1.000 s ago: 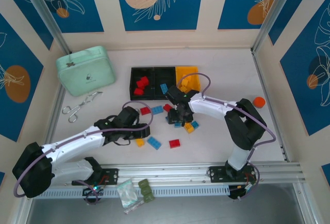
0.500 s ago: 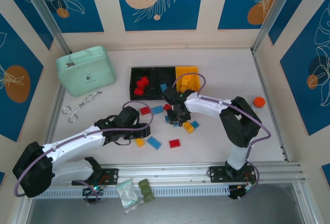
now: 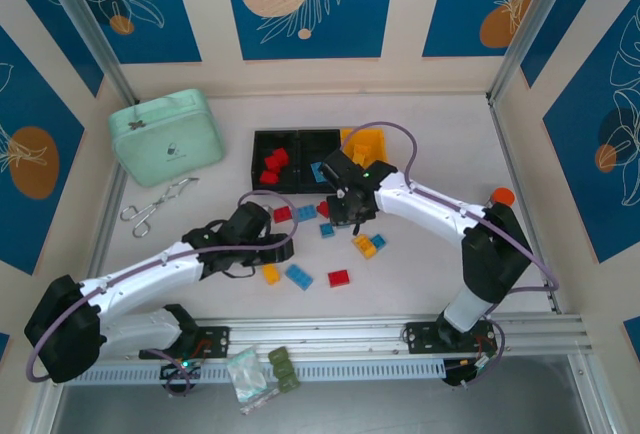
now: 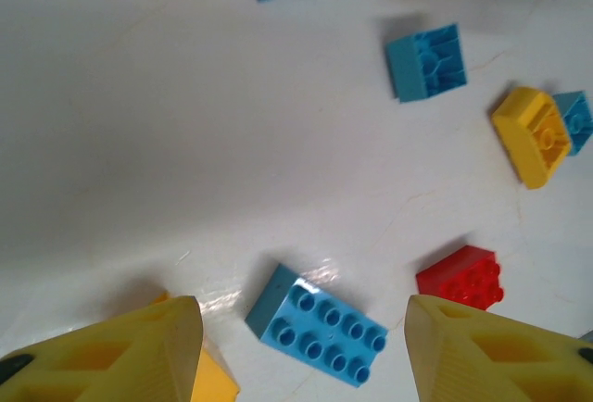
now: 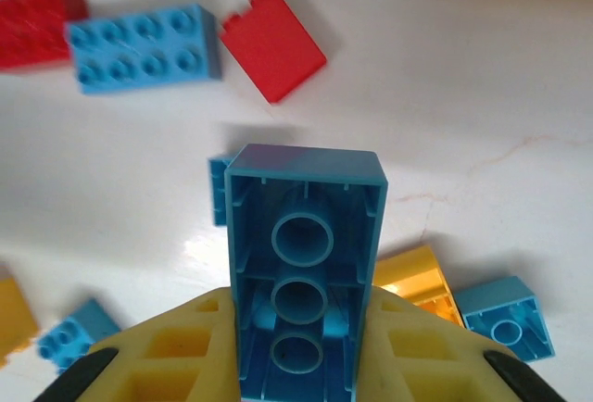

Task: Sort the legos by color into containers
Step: Place the lego in the container.

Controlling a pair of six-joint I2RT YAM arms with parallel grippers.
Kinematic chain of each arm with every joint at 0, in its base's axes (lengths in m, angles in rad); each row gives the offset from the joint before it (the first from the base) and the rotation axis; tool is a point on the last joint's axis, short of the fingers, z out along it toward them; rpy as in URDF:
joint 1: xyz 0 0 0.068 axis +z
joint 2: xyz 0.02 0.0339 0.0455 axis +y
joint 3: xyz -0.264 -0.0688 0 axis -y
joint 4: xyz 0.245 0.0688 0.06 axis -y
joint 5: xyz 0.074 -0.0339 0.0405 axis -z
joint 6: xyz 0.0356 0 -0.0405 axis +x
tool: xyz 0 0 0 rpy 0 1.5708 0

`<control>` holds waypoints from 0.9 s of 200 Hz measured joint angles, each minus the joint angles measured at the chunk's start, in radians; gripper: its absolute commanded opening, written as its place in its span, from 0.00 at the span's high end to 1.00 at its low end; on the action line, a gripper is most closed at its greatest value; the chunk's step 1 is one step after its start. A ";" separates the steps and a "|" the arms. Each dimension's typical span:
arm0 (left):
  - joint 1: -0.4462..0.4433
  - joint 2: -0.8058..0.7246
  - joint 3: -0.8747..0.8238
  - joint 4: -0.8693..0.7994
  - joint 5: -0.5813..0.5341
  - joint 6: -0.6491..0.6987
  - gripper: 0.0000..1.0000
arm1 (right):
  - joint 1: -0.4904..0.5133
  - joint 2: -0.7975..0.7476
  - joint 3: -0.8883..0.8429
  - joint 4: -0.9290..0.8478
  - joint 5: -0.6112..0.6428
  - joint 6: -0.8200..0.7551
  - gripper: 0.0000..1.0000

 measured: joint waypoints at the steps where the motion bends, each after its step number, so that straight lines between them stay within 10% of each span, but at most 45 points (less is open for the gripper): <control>1: 0.001 0.000 0.001 0.000 0.000 0.000 0.41 | 0.000 0.000 0.002 0.000 0.000 0.000 0.73; 180: 0.122 -0.001 0.074 0.040 0.072 0.026 0.40 | -0.173 0.626 0.888 -0.229 0.019 -0.123 0.72</control>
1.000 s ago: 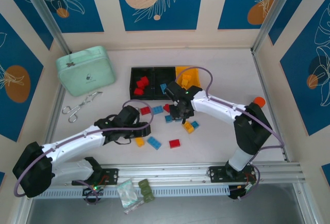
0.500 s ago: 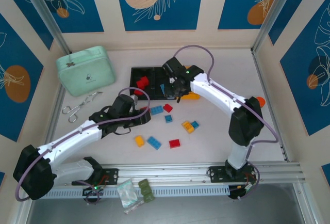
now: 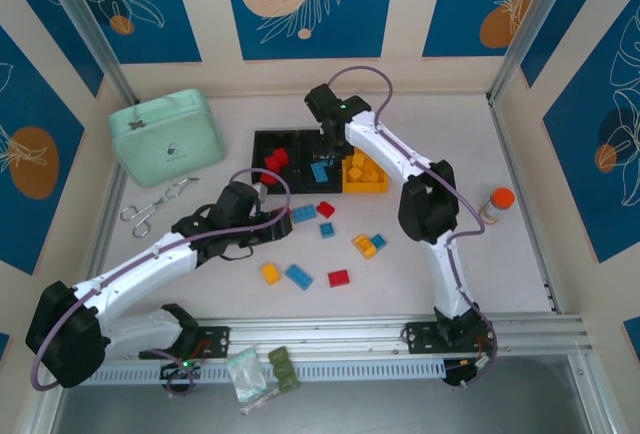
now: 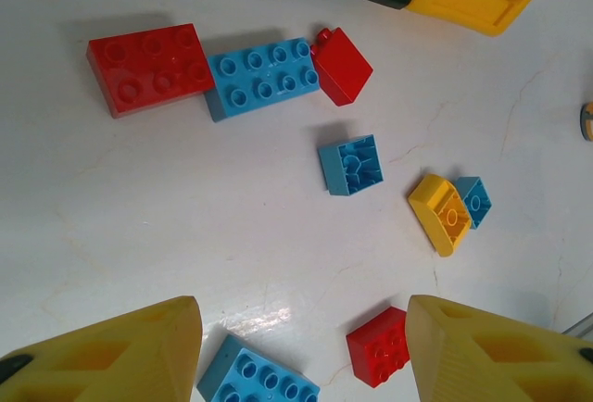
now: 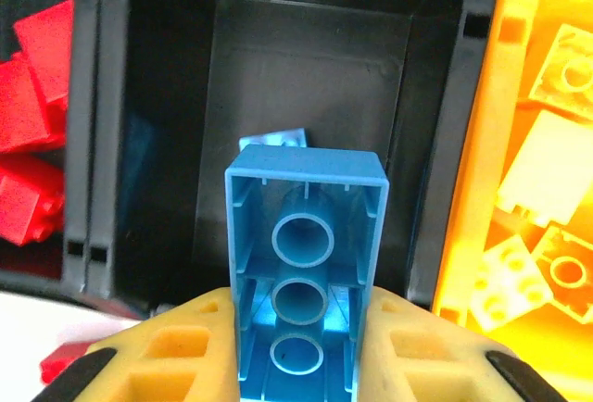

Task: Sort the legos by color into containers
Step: Place the lego in the container.

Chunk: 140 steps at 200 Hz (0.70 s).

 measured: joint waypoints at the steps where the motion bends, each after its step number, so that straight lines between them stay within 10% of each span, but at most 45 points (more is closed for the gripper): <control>1: 0.000 0.000 -0.001 0.000 0.000 0.000 0.40 | 0.000 0.002 0.003 -0.002 0.001 0.000 0.72; 140: 0.008 -0.022 -0.032 0.002 0.007 -0.007 0.40 | -0.001 0.283 0.370 -0.156 0.056 -0.036 0.53</control>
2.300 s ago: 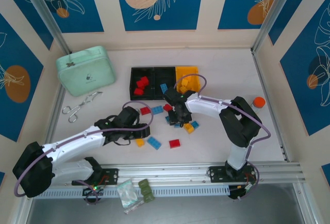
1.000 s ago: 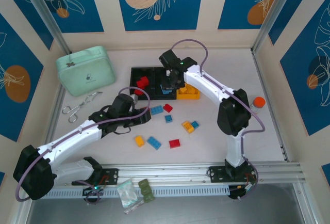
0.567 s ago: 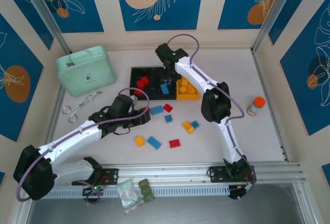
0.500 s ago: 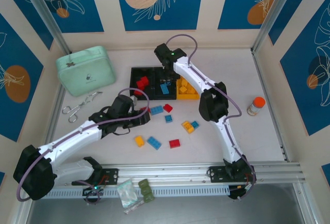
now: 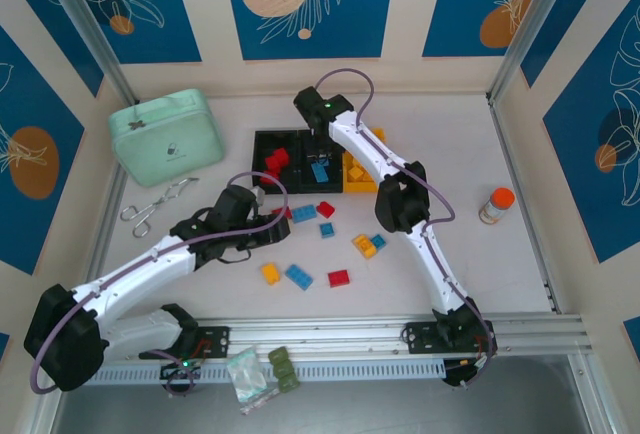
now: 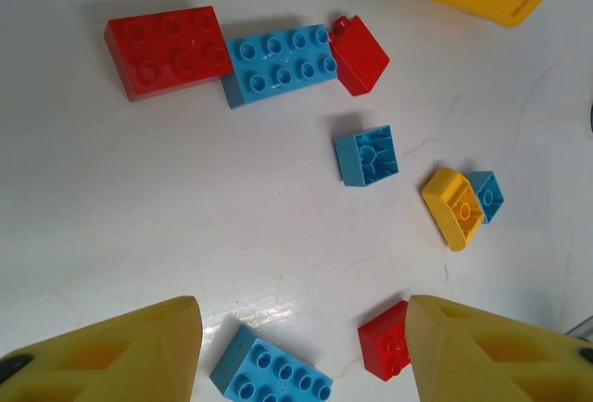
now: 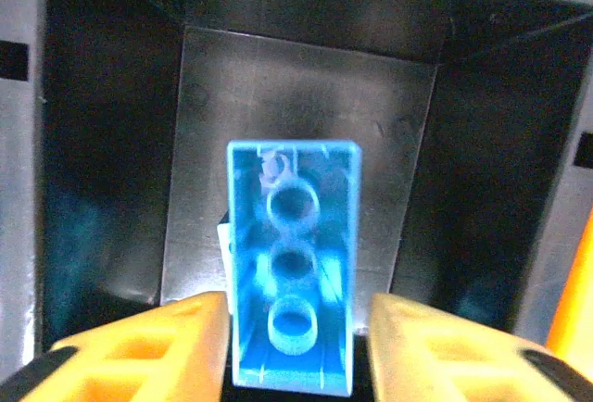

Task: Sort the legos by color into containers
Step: Place the lego in the container, then pick up the lego from the center of the table.

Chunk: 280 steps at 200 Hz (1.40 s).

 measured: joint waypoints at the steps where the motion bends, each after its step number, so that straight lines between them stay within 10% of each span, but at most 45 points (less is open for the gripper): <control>1: 0.000 0.000 0.000 0.000 0.000 0.000 0.41 | 0.000 0.000 0.001 -0.001 0.000 -0.002 0.53; 79: 0.000 -0.010 0.000 -0.014 0.000 -0.011 0.40 | 0.023 -0.064 -0.062 0.021 0.011 -0.005 0.51; 280: 0.003 0.386 0.320 -0.163 -0.202 0.038 0.19 | 0.081 -1.387 -1.616 0.630 -0.269 0.103 0.30</control>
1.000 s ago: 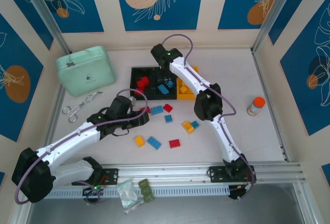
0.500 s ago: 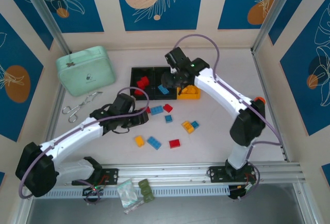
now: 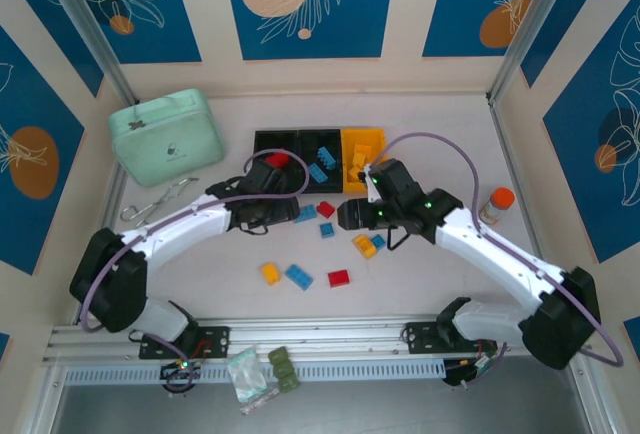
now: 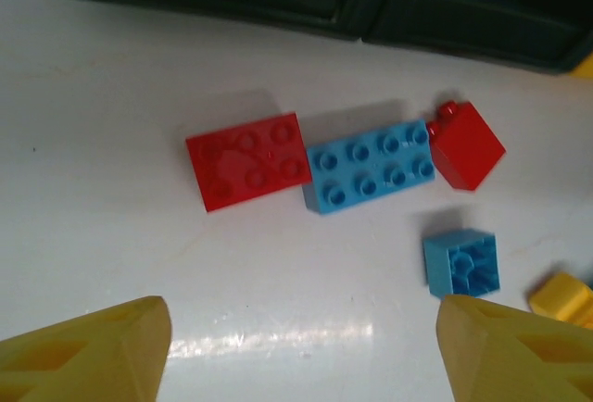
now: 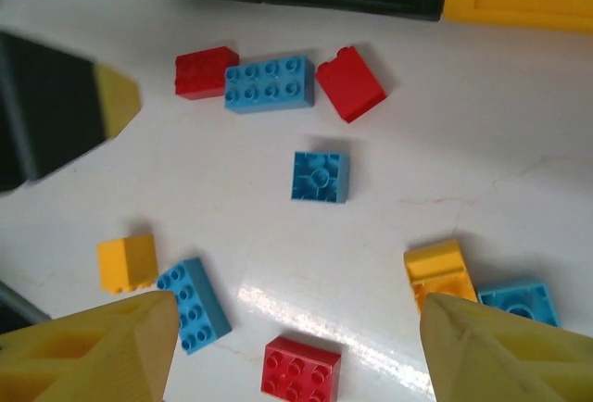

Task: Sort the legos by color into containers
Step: Pick up the lego from the center of the table.

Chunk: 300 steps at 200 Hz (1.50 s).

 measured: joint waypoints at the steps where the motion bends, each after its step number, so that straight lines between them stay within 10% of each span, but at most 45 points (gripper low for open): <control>1: 0.000 0.003 0.002 0.000 -0.001 0.001 0.19 | 0.000 -0.006 -0.005 0.000 -0.001 0.002 0.30; 155: -0.008 0.330 0.151 0.032 -0.201 -0.069 0.19 | 0.000 -0.176 -0.155 0.021 -0.016 0.094 0.32; 300: -0.005 0.330 0.078 0.045 -0.251 -0.104 0.56 | 0.006 -0.175 -0.168 0.038 -0.017 0.123 0.32</control>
